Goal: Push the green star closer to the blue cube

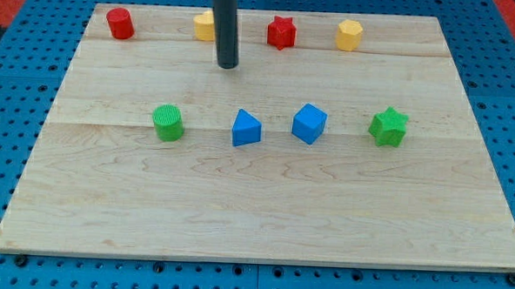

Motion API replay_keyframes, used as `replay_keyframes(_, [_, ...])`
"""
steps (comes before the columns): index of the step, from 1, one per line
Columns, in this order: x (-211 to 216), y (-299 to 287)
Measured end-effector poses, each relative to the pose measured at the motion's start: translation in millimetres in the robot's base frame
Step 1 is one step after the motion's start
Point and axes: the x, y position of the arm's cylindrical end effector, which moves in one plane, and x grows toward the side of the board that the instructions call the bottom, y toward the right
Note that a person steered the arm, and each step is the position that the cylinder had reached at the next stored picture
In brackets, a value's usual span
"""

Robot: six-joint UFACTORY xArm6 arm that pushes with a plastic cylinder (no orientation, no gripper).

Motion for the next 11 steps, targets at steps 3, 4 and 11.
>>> replay_keyframes(3, [21,97])
replay_keyframes(4, [21,134])
replay_keyframes(11, [108,254])
